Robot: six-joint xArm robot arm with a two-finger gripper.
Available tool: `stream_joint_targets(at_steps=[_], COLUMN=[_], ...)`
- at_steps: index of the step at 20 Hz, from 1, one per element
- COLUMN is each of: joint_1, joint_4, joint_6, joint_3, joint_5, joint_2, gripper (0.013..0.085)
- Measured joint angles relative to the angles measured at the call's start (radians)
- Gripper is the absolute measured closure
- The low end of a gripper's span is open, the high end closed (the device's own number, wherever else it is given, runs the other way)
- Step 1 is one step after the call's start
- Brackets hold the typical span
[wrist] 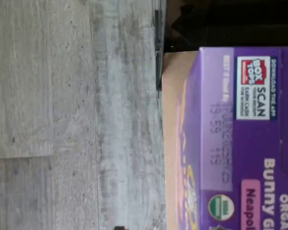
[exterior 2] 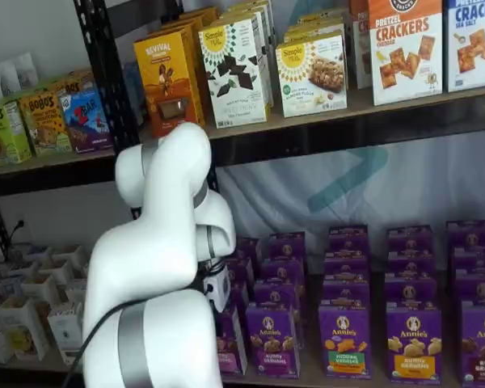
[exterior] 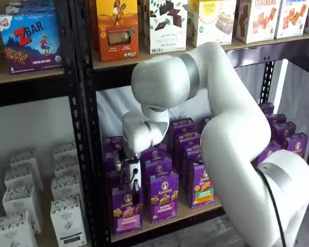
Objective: Pick up the purple box with a pink patch in the middle, on the bottom shelf, the first box from the left
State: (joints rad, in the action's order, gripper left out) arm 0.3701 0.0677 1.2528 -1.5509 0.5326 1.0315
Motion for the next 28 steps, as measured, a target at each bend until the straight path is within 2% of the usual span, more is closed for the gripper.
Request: stream_joint_targets(at_steps=[6, 8, 9, 11, 12, 13, 24, 25, 28], joint_1=[0.003, 0.005, 0.006, 0.007, 0.008, 0.008, 0.009, 0.009, 0.009], joint_4=[-0.003, 0.007, 0.01, 0.015, 0.016, 0.018, 0.034, 0.037, 0.039], joint_6=[-0.005, 0.002, 0.004, 0.008, 0.009, 0.01, 0.024, 0.027, 0.029], joint_3=[-0.001, 0.001, 0.001, 0.005, 0.007, 0.01, 0.035, 0.039, 0.049], joint_5=[-0.027, -0.041, -0.045, -0.058, -0.063, -0.068, -0.073, -0.074, -0.079], joint_2=[0.019, 0.024, 0.025, 0.026, 0.026, 0.026, 0.012, 0.009, 0.003], gripper=[0.013, 0.021, 0.021, 0.029, 0.029, 0.033, 0.033, 0.037, 0.041])
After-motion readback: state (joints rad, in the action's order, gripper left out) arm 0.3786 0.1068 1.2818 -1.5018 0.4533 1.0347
